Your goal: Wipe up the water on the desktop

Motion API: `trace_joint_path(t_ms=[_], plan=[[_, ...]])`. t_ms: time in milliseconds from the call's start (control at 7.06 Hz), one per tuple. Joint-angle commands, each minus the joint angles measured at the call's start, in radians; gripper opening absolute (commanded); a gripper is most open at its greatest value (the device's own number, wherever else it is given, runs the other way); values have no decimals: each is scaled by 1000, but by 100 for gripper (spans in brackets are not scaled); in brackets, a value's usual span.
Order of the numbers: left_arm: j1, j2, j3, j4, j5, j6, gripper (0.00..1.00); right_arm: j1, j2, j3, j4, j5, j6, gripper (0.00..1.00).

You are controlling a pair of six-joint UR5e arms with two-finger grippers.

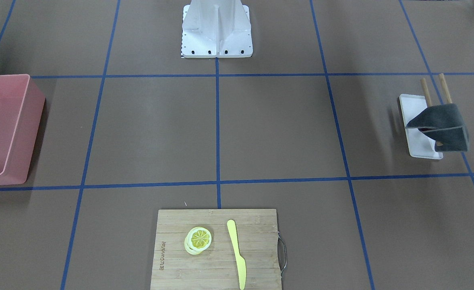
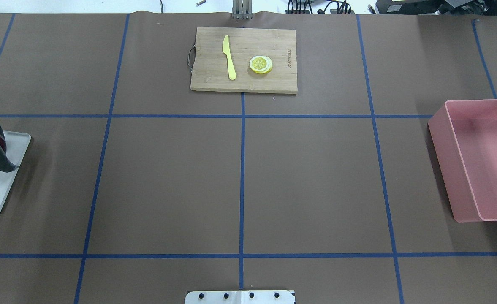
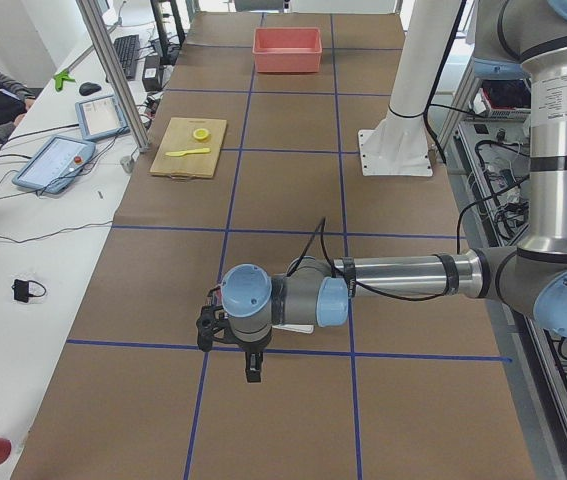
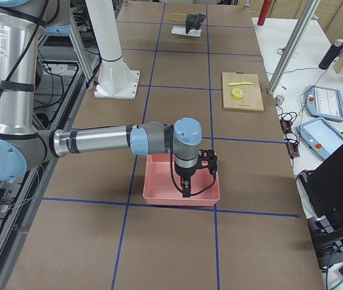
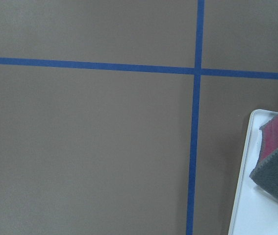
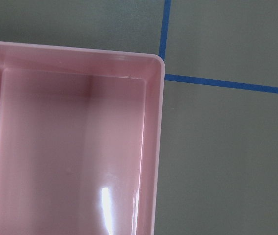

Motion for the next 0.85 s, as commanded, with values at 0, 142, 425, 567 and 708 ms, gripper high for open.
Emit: trace_joint_path(t_ms=[0,142,425,567,708], plan=[[0,0,0,0,0,0,99,0,2,15,0,0,-2,100],[0,0,0,0,0,0,98,0,1,18,0,0,0,100],[0,-2,-2,0,0,2,99,0,1,46,0,-2,0,100],[0,-2,-6,0,-2,0,98,0,1,46,0,-2,0,100],[-1,-2,-6,-5,-11,2,98,0,4,78,2,-3,1,100]])
